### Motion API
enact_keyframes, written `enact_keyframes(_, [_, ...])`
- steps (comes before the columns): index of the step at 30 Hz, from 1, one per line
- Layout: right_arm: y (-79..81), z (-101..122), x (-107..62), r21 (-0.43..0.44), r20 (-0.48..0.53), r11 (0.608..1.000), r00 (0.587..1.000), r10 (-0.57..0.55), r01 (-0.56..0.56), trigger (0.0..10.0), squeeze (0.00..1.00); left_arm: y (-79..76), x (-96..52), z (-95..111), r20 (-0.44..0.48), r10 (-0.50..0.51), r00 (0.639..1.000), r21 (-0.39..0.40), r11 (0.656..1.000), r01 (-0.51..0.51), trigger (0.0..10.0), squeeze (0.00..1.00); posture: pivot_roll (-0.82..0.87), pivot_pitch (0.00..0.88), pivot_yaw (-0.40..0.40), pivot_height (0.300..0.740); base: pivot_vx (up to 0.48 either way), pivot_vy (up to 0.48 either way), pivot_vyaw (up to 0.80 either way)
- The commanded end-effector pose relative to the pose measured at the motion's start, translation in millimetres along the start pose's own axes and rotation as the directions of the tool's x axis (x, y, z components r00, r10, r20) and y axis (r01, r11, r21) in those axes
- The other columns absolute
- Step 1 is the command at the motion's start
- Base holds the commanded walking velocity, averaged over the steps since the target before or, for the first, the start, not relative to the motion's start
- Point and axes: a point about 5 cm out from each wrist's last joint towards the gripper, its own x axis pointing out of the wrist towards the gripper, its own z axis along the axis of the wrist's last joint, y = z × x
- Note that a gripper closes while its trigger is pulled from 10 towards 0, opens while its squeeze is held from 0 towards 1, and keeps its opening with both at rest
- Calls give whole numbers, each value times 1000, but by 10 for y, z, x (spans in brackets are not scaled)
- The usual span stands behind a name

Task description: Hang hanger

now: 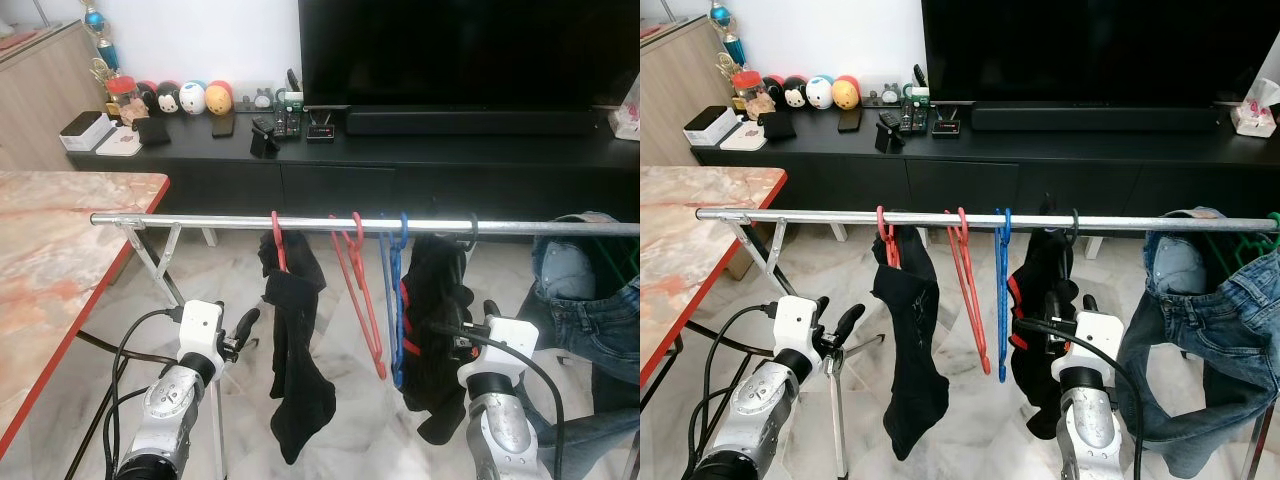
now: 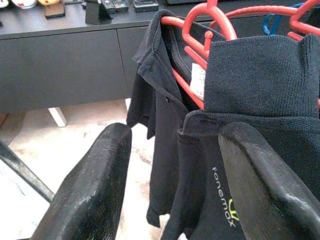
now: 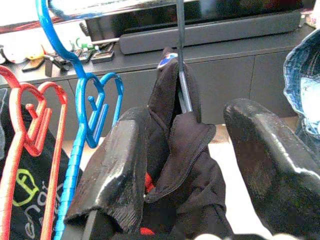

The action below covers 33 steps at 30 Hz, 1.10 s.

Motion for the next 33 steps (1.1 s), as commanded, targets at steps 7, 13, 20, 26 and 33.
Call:
enact_keyframes(7, [69, -13, 30, 3, -17, 1000, 1000, 13, -13, 10000, 0, 38, -27, 14, 9, 12, 1000, 4, 1000, -12, 10000, 0, 44, 0, 50, 740, 0, 0, 0])
enact_keyframes(13, [63, -29, 24, 5, -23, 1000, 1000, 10, -10, 10000, 0, 29, -24, 17, 11, 4, 1000, 2, 1000, -4, 10000, 0, 49, 0, 50, 740, 0, 0, 0])
enact_keyframes(20, [76, -31, 38, 6, -26, 1000, 999, 20, -19, 10000, 0, 24, -20, 22, 13, 3, 1000, 5, 1000, -3, 10000, 0, 49, 0, 49, 740, 0, 0, 0])
enact_keyframes(26, [97, -44, 32, 9, -30, 1000, 999, 23, -23, 10000, 0, 21, -18, 22, 13, -1, 1000, 6, 1000, 1, 10000, 0, 49, 0, 49, 740, 0, 0, 0])
enact_keyframes(33, [105, -54, 22, 11, -33, 1000, 999, 25, -24, 10000, 0, 20, -25, 15, 12, -5, 1000, 5, 1000, 5, 10000, 0, 48, 0, 49, 740, -183, 0, 0])
